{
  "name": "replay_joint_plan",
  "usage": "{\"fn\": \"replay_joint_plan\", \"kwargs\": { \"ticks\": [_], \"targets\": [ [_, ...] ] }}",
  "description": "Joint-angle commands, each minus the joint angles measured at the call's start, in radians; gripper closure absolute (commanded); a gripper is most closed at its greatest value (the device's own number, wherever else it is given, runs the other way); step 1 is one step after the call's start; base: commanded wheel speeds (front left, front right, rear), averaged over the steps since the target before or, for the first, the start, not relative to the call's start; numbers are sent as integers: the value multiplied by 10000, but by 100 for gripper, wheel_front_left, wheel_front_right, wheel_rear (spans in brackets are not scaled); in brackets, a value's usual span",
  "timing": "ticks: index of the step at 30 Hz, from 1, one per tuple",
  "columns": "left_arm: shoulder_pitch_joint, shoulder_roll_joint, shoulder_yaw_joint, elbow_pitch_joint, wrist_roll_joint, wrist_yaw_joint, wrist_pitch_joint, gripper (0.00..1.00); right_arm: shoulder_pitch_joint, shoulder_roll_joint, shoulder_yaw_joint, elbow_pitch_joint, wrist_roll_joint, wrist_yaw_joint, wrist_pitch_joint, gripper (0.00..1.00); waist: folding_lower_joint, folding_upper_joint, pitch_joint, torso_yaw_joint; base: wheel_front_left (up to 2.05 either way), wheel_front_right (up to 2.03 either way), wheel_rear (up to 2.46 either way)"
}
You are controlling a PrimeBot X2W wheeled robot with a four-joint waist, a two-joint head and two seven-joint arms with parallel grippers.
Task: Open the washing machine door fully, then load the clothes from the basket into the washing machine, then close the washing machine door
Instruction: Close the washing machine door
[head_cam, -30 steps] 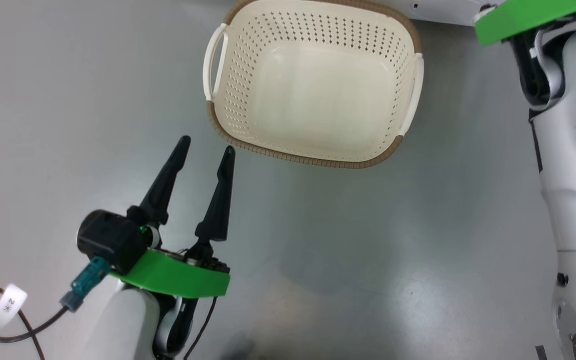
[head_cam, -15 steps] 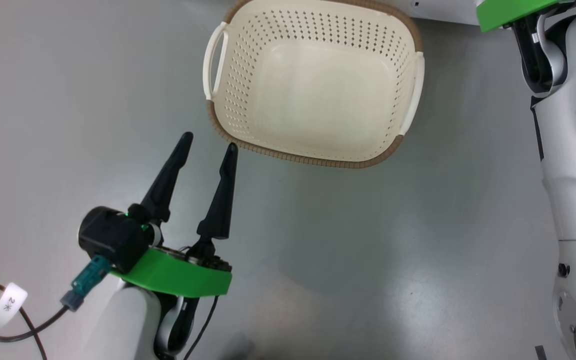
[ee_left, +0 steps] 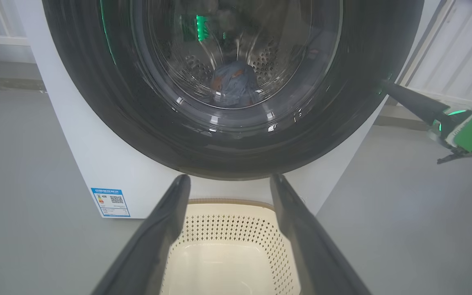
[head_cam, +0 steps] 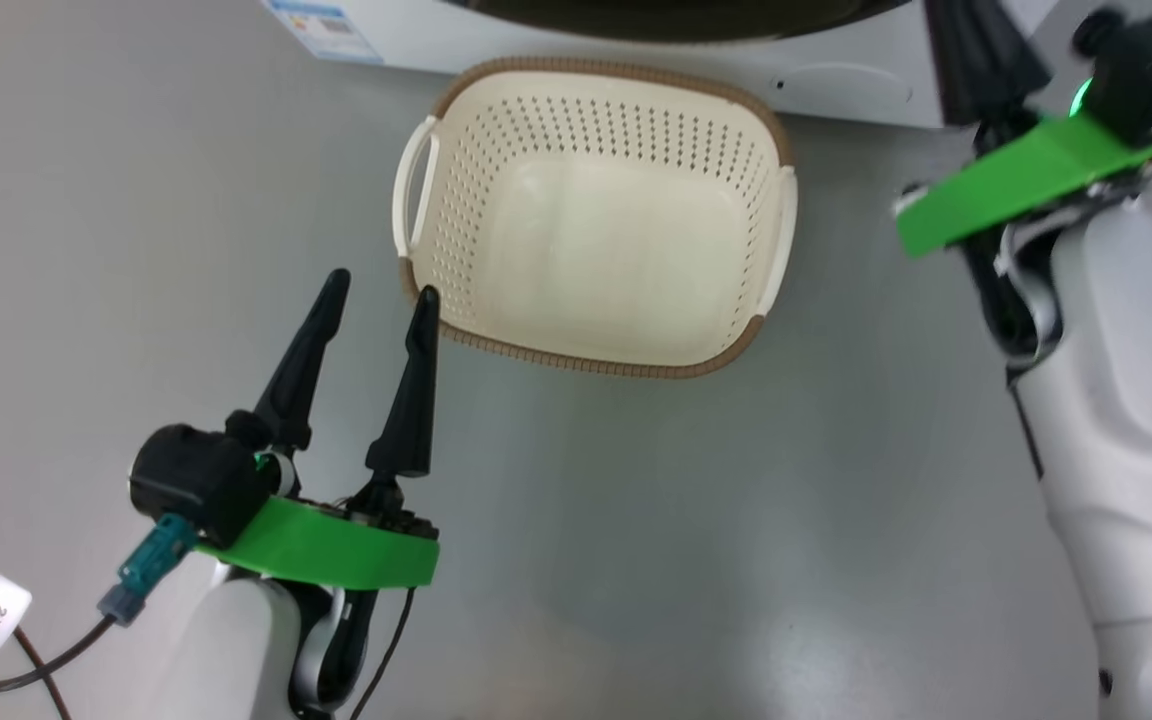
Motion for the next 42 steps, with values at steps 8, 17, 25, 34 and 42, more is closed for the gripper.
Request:
{"fn": "replay_joint_plan", "kwargs": {
  "ticks": [8, 17, 25, 34, 42],
  "targets": [
    [606, 198, 733, -31, 317, -25, -61, 0, 1874, 217, 570, -1008, 490, -57, -45, 100, 0, 0, -1199, -747, 0, 0, 0],
    [1183, 233, 1205, 152, 546, -25, -61, 0, 3657, 216, 570, -1641, 693, -57, -45, 100, 0, 0, -2221, -1283, 0, 0, 0],
    [1800, 340, 1562, 264, 668, -25, -61, 0, 5240, 209, 267, -2088, 784, -57, -45, 100, 0, 0, -3076, -1648, 0, 0, 0],
    [2428, 418, 2049, 383, 799, -25, -61, 0, 6257, 400, -152, -2490, 678, -57, -45, 0, 0, 0, -3750, -2049, 0, 0, 0],
    [2785, 392, 2424, 435, 992, -25, -61, 0, 7370, 412, -645, -3101, 436, -57, -45, 0, 0, 0, -4169, -2262, 0, 0, 0]
  ]
}}
